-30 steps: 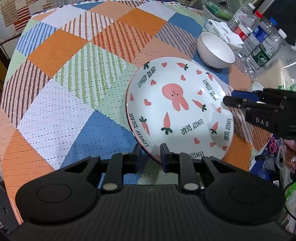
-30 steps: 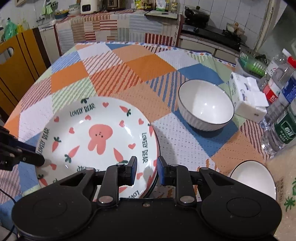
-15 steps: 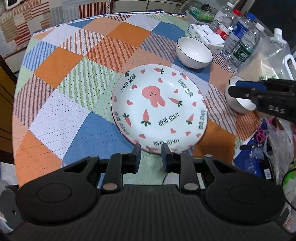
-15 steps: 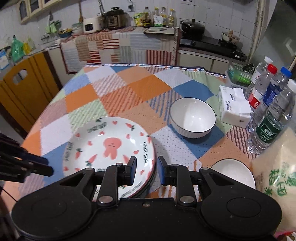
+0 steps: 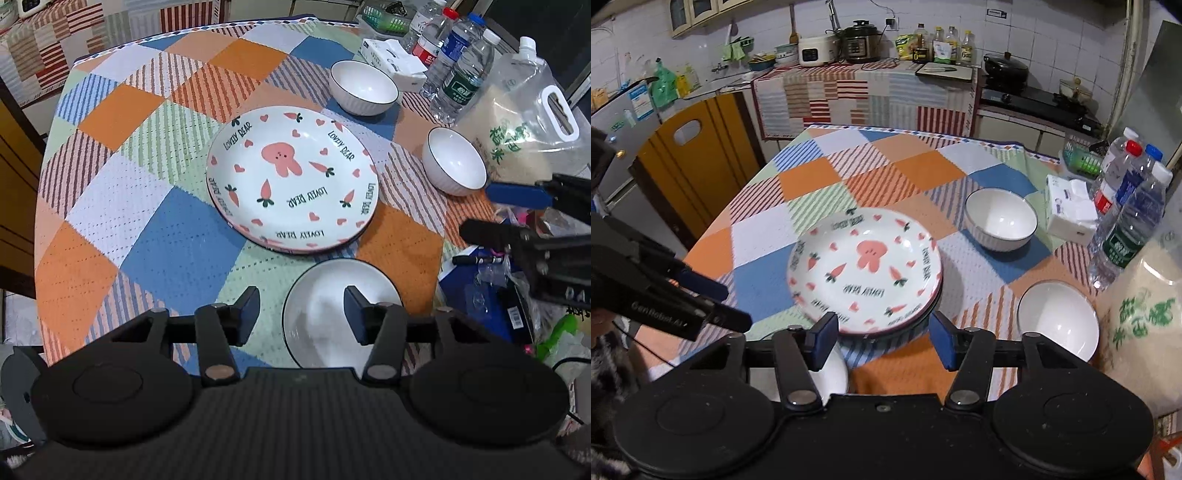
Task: Organize plates and bowls
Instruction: 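Move the right gripper toward a white bowl on the table, then grasp the white bowl's rim with the right gripper and lift it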
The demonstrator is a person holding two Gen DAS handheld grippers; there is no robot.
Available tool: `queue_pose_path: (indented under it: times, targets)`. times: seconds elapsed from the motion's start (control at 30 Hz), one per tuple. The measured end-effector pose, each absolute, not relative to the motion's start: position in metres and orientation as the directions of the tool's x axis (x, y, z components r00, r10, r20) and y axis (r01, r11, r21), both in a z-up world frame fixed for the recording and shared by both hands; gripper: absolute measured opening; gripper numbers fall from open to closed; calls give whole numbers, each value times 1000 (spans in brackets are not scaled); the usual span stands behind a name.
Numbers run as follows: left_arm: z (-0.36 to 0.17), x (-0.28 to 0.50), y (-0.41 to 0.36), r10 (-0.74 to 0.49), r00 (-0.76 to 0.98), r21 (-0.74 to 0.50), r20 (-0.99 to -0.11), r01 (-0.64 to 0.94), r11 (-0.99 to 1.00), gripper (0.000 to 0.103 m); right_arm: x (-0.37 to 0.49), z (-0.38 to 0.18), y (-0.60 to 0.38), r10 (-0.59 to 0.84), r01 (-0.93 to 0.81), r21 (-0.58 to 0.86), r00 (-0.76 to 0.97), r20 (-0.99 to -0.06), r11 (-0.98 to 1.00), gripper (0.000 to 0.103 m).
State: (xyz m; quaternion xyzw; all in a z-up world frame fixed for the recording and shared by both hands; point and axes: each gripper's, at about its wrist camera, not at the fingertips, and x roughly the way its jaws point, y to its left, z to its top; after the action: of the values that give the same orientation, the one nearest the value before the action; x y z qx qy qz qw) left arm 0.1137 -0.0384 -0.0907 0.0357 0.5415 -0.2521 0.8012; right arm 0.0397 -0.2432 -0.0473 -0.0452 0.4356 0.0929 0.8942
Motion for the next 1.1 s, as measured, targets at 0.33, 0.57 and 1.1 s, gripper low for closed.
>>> queue_pose_path:
  times: [0.33,0.57,1.1]
  targets:
    - [-103,89,-39,-315,303,-163,-899,436,885,67,15,-72,-242,167,-222,51,545,-821,974,69]
    - [-129,87,-44,-305,259,-172,-917,434,885,68,12,-105,-238,202,-225,99,498,-843,969,71]
    - [-175,94,-53,-266,195,-177,-944,380,908,33,24,-173,-225,228,-233,139,418,-879,963,54]
